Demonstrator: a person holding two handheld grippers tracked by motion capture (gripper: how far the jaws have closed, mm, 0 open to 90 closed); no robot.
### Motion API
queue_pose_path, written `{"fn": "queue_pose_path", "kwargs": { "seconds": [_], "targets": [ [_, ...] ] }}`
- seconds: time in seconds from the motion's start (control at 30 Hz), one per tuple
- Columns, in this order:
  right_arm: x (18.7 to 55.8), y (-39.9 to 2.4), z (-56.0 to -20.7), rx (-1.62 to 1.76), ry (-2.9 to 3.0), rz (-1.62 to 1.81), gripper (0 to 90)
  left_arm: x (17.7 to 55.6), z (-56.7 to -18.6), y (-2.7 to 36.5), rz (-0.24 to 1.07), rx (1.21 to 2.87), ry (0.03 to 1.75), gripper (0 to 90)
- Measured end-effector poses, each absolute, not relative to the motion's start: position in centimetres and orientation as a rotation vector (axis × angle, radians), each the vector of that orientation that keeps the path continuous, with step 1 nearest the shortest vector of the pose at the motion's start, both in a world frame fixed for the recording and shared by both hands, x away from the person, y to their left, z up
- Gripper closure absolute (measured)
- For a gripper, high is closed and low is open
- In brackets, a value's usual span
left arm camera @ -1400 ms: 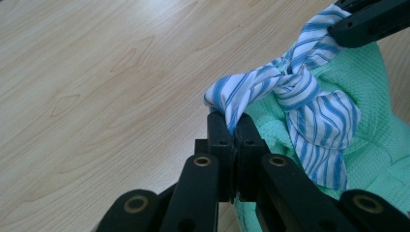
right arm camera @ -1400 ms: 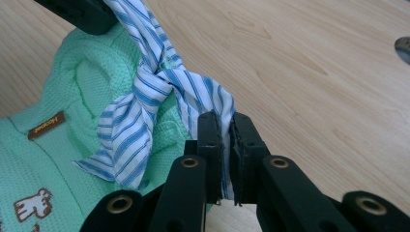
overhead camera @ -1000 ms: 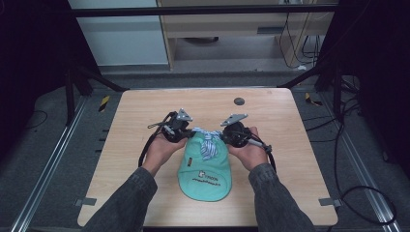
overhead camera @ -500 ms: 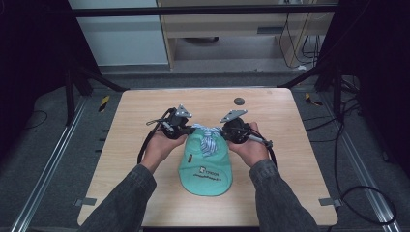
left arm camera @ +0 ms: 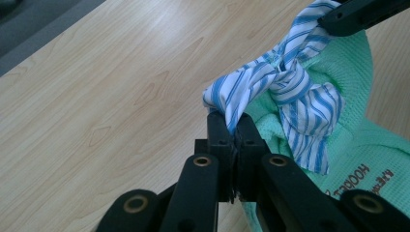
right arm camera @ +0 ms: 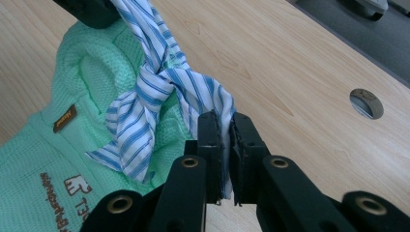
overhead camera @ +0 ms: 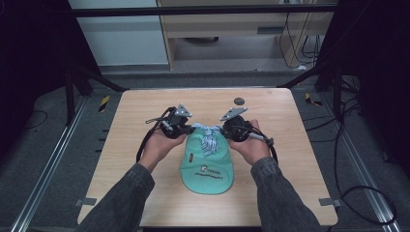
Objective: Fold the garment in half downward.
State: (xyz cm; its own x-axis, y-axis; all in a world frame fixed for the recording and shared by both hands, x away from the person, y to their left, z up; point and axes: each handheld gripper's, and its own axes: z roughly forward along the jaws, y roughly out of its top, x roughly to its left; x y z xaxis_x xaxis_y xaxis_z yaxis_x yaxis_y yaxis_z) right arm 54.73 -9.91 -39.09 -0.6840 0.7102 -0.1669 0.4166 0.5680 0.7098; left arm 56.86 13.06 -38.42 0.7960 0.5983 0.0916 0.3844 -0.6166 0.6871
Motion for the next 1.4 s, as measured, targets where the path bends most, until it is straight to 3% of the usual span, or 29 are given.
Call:
{"fn": "queue_pose_path", "kwargs": {
  "seconds": [1.4],
  "targets": [
    [55.8, -9.7, -36.2, 0.866, 2.345, 0.891, 84.0, 57.5, -35.3, 12.8, 0.482, 2.304, 0.692, 87.2]
  ]
}}
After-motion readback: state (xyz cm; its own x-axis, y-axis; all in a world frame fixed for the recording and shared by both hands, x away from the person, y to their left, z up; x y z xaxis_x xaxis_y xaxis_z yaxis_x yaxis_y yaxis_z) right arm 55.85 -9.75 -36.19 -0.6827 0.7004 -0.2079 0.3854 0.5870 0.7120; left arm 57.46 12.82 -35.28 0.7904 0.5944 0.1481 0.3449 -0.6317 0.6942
